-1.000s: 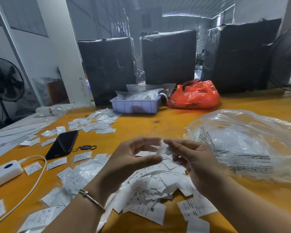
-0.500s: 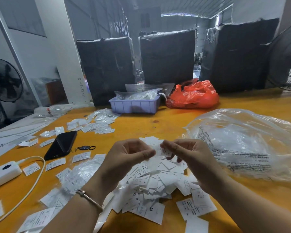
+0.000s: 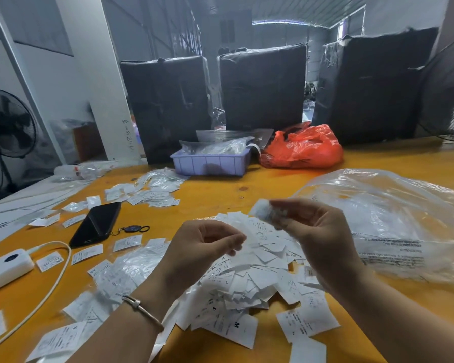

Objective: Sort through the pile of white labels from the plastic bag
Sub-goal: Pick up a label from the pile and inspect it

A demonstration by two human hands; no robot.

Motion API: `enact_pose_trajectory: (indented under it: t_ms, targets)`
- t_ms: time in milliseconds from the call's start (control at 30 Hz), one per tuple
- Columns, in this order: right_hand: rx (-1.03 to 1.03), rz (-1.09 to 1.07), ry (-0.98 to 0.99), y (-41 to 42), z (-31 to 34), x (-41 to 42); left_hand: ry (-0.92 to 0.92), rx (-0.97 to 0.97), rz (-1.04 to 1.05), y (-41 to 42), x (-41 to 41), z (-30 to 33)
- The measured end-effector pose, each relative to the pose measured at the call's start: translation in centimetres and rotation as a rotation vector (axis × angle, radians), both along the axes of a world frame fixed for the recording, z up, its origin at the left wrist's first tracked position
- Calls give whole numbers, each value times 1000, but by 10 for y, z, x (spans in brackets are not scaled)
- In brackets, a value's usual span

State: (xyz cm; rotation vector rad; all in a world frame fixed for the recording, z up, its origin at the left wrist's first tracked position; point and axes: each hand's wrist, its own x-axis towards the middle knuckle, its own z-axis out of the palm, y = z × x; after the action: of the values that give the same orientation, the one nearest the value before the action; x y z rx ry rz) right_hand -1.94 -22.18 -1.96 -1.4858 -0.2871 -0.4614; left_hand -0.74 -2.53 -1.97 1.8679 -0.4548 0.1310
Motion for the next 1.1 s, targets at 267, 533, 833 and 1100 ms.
enact_pose_trajectory:
  t_ms: [267, 533, 833, 1100]
  targets:
    - [-37, 39, -95, 3, 10, -10, -97, 92, -8, -3, -5, 0]
    - [-153, -6, -66, 6, 3, -9, -41, 45, -11, -2, -2, 0]
    - [-95, -4, -96, 5, 5, -10, -69, 11, -22, -3, -1, -6]
    - [-119, 84, -150, 6, 5, -12, -134, 87, -70, -3, -1, -5]
